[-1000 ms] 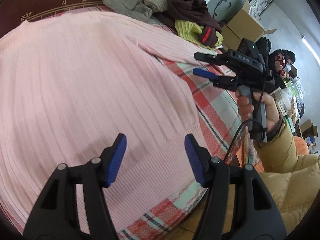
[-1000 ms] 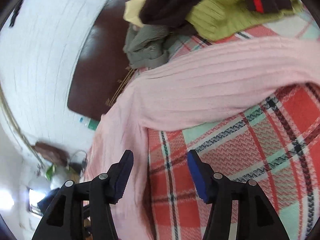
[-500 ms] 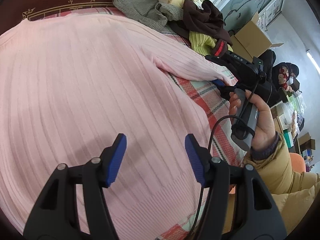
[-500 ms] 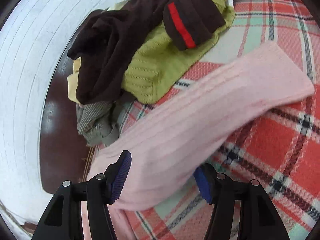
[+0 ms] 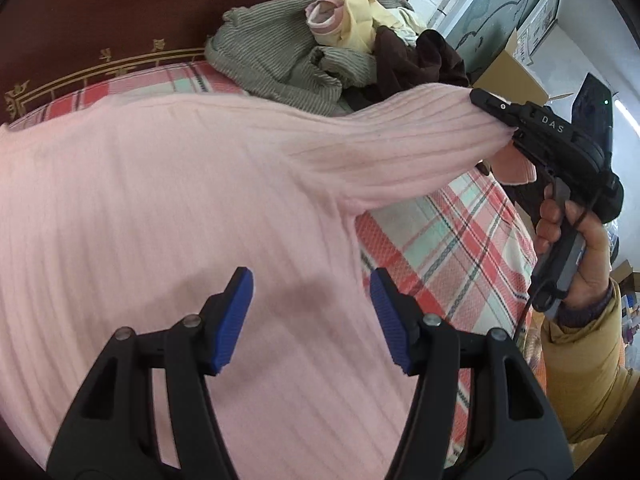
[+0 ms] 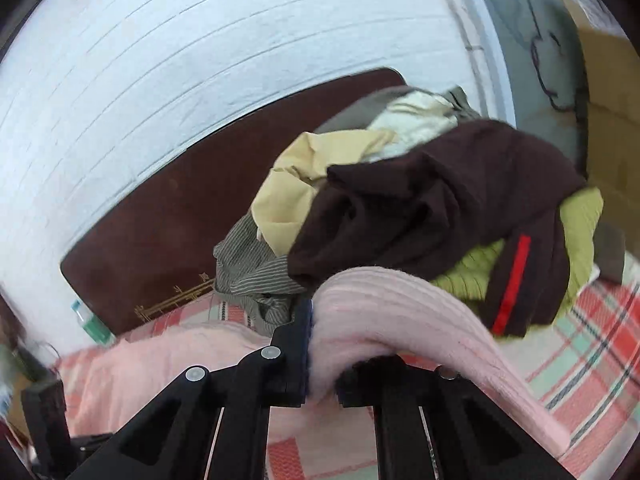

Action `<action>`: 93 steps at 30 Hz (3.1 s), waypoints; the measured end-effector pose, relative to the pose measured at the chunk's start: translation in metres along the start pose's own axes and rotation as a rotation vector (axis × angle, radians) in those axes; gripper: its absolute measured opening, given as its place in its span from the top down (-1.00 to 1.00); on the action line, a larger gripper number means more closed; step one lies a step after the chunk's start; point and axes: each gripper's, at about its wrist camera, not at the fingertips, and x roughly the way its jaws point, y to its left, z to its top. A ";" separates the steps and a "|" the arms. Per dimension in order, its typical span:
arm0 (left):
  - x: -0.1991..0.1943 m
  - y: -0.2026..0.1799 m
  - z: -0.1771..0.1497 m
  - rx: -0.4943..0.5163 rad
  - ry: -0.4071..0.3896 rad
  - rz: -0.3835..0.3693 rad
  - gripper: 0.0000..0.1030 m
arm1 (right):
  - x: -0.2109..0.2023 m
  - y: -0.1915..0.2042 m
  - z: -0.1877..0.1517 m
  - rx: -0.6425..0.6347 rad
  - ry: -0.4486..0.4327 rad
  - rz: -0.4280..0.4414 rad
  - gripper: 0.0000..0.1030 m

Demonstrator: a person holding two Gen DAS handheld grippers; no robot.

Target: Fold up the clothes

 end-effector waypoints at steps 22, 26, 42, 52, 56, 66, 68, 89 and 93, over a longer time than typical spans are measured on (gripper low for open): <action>-0.134 0.144 -0.090 -0.362 -0.265 -0.020 -0.38 | 0.073 0.306 -0.151 -1.060 0.174 0.188 0.50; -0.151 0.164 -0.109 -0.405 -0.283 0.020 -0.38 | 0.082 0.308 -0.201 -1.206 0.288 0.167 0.07; -0.110 0.200 -0.082 -0.515 -0.185 -0.126 -0.40 | 0.019 0.170 -0.091 -0.371 0.411 0.526 -0.66; -0.140 0.206 -0.079 -0.565 -0.274 -0.063 -0.40 | 0.116 0.170 -0.121 -0.239 0.557 0.481 -0.23; -0.191 0.190 -0.102 -0.468 -0.349 0.045 -0.40 | 0.136 0.174 -0.132 -0.262 0.603 0.412 -0.22; -0.329 0.220 -0.225 -0.560 -0.452 0.498 -0.40 | 0.073 0.242 -0.155 -0.489 0.603 0.601 -0.25; -0.335 0.228 -0.248 -0.581 -0.412 0.559 -0.40 | 0.061 0.261 -0.166 -0.528 0.625 0.679 -0.25; -0.334 0.257 -0.248 -0.426 -0.284 0.848 0.79 | -0.016 0.391 -0.252 -0.927 0.665 0.818 -0.50; -0.354 0.238 -0.209 -0.309 -0.357 0.903 0.79 | -0.026 0.429 -0.263 -1.104 0.482 0.788 -0.50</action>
